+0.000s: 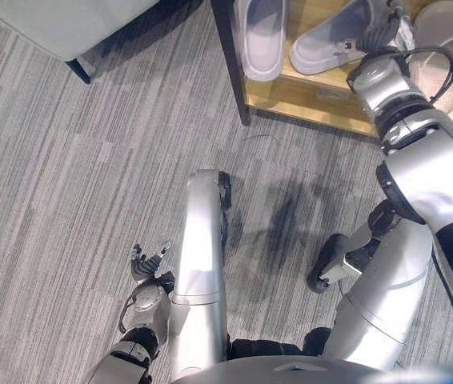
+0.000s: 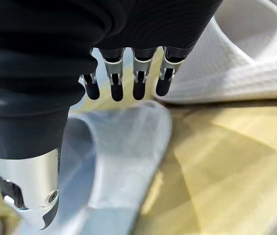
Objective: Arrange the slippers neatly on the shoe rack.
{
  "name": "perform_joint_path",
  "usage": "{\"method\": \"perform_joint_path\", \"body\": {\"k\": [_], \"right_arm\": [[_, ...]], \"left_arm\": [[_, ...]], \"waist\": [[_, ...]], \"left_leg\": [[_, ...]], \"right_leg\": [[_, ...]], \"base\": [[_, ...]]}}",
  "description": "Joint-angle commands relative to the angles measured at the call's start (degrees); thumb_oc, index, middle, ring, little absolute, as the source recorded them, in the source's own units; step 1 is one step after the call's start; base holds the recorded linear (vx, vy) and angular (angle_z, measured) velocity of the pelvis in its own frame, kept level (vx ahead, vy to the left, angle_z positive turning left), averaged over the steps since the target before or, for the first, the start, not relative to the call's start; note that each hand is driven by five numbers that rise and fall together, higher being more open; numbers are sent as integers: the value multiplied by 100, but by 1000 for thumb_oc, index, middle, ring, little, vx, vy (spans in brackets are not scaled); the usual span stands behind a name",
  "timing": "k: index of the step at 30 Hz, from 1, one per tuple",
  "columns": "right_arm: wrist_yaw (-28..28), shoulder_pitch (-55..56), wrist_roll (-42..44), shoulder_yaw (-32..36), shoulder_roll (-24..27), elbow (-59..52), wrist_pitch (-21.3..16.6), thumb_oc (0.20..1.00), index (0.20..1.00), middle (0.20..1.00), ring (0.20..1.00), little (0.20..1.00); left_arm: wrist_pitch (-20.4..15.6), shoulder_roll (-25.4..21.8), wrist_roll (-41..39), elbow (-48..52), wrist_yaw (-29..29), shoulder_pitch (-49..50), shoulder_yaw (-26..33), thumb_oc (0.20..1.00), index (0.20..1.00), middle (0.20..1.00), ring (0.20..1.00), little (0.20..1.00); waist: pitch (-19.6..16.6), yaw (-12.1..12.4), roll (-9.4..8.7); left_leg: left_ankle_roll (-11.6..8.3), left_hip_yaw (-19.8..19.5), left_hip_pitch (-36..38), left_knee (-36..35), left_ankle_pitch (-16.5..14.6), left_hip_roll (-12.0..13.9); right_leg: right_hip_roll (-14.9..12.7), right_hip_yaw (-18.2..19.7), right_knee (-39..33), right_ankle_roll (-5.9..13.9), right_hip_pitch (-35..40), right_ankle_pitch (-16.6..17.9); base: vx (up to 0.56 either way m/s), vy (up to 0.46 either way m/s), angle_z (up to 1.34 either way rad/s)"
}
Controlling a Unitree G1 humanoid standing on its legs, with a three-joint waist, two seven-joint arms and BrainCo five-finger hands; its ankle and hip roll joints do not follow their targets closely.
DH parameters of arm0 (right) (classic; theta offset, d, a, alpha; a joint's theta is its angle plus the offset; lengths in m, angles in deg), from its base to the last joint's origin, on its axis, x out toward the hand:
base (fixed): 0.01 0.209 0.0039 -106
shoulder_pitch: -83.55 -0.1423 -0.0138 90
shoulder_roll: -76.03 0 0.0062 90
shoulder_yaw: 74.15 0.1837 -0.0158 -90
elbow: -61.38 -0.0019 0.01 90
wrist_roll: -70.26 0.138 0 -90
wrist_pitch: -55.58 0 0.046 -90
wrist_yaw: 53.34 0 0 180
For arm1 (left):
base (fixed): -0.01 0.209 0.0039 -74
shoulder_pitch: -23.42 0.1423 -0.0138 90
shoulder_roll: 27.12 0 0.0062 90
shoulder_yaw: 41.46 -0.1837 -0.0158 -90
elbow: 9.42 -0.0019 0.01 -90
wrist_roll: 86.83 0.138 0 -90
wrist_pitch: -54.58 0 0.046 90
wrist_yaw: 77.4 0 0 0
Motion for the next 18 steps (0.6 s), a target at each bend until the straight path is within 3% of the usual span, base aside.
{"method": "perform_joint_path", "body": {"k": [1, 6, 7, 9, 10, 11, 12, 13, 14, 18], "right_arm": [[190, -367, 32, -33, 119, 288, 34, 1000, 1000, 1000, 1000, 1000], [195, -190, -211, 58, 214, 288, 313, 1000, 1000, 1000, 1000, 1000], [204, -72, -378, 120, 302, 288, 435, 818, 818, 818, 818, 818], [247, -2, -479, 160, 390, 288, 491, 840, 840, 840, 840, 840], [254, -4, -514, 166, 433, 288, 513, 755, 755, 755, 755, 755], [269, 9, -575, 169, 491, 288, 531, 595, 595, 595, 595, 595], [263, 21, -604, 170, 509, 288, 522, 533, 533, 533, 533, 533], [254, -9, -552, 195, 542, 288, 527, 297, 297, 297, 297, 297], [245, -4, -562, 185, 553, 288, 526, 200, 200, 200, 200, 200], [232, -30, -718, 134, 558, 288, 516, 200, 200, 200, 200, 200]], "left_arm": [[-98, -239, -143, 204, 161, 154, -298, 1000, 1000, 1000, 1000, 1000], [-83, -194, -116, 231, 197, 177, -380, 1000, 1000, 1000, 1000, 1000], [-71, -184, -73, 252, 207, 194, -411, 1000, 1000, 1000, 1000, 1000], [-69, -175, -11, 280, 232, 212, -446, 1000, 1000, 1000, 1000, 1000], [-63, -188, 6, 297, 237, 225, -458, 1000, 1000, 1000, 1000, 1000], [-59, -184, 48, 304, 250, 253, -478, 1000, 1000, 1000, 1000, 1000], [-61, -189, 62, 317, 250, 269, -487, 1000, 1000, 1000, 1000, 1000], [-55, -184, 89, 334, 263, 299, -490, 1000, 1000, 1000, 1000, 1000], [-55, -190, 118, 336, 269, 312, -502, 1000, 1000, 1000, 1000, 1000], [-62, -209, 145, 334, 268, 318, -488, 1000, 1000, 1000, 1000, 1000]], "waist": [[-148, 221, -17], [-148, 269, 14], [-148, 285, 43], [-148, 303, 56], [-148, 312, 61], [-148, 328, 72], [-148, 335, 80], [-148, 349, 98], [-148, 359, 108], [-148, 375, 118]], "left_leg": [[-376, -568, -55, -427, -254, 137], [-373, -547, -55, -456, -257, 136], [-381, -538, -55, -464, -256, 133], [-387, -541, -55, -475, -255, 126], [-391, -535, -55, -488, -250, 128], [-390, -528, -55, -503, -251, 122], [-391, -521, -55, -514, -248, 122], [-391, -503, -55, -532, -244, 122], [-386, -513, -55, -525, -250, 109], [-399, -529, -55, -518, -242, 101]], "right_leg": [[-113, 946, -5, 154, 167, 110], [-139, 961, -6, 149, 167, 113], [-155, 962, 8, 151, 167, 110], [-171, 965, 9, 160, 167, 113], [-176, 970, 2, 167, 167, 118], [-169, 976, -5, 178, 167, 130], [-168, 973, -17, 183, 167, 135], [-180, 976, -21, 185, 167, 137], [-170, 978, -8, 192, 167, 137], [-189, 987, -4, 188, 167, 137]], "base": [[0, 0, 0], [0, 0, 0], [0, 0, 0], [9, 4, 4], [10, 3, 3], [6, 0, 5], [6, 5, 5], [3, 2, 5], [0, 0, 0], [0, 0, 0]]}}
